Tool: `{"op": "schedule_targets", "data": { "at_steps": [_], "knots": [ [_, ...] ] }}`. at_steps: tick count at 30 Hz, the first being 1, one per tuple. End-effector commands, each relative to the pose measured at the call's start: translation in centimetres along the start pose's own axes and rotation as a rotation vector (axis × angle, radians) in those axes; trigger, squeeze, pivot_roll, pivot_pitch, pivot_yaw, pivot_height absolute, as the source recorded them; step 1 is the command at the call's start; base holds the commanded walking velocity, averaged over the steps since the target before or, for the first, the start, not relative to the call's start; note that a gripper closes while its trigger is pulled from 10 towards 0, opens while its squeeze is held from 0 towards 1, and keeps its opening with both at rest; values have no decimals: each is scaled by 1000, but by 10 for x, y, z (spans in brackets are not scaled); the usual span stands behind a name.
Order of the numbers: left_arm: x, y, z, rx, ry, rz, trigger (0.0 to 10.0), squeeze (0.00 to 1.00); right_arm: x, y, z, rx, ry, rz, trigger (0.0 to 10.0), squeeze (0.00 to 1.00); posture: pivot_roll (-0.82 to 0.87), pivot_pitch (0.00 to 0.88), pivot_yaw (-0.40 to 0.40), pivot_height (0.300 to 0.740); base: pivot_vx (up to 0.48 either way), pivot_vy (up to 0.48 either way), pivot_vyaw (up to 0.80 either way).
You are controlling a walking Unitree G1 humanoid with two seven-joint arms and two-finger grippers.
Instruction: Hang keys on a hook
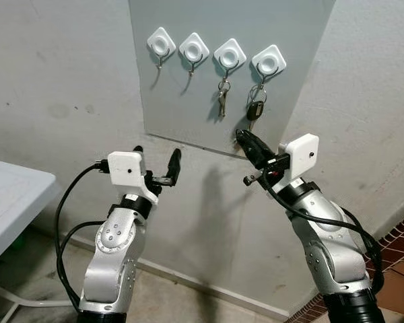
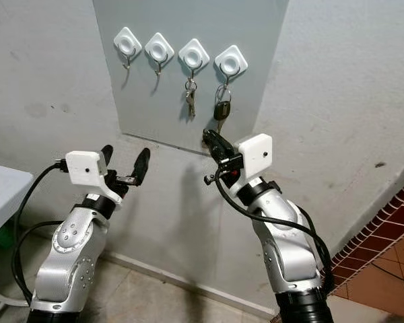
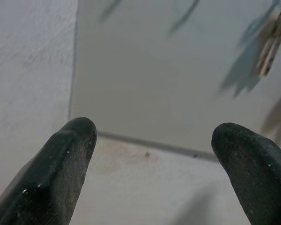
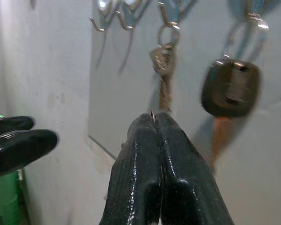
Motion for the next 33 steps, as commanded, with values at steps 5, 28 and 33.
{"op": "schedule_targets", "data": {
  "at_steps": [5,28,33],
  "knots": [
    [-9,11,3,-32,-35,20,10000,0,8,7,21,-47,73,25,10000,0,36,0,-65,740,0,0,0],
    [-25,24,0,-63,-78,31,10000,0,25,32,71,-196,220,129,10000,0,65,0,-71,740,0,0,0],
    [-27,26,0,-65,-80,30,10000,0,25,36,79,-218,232,152,10000,0,67,0,-70,740,0,0,0]
  ]
}}
Point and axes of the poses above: a point about 5 cm out from each wrist's last joint towards the gripper, its own z axis pointing out of the wrist towards the gripper, its own y axis along the axis of the wrist's last joint, x = y × z, the point moved 2 cm from there along z, pointing out of the wrist towards the gripper, and after that the axes turned 9 degrees about -z, right-handed, at the moved point
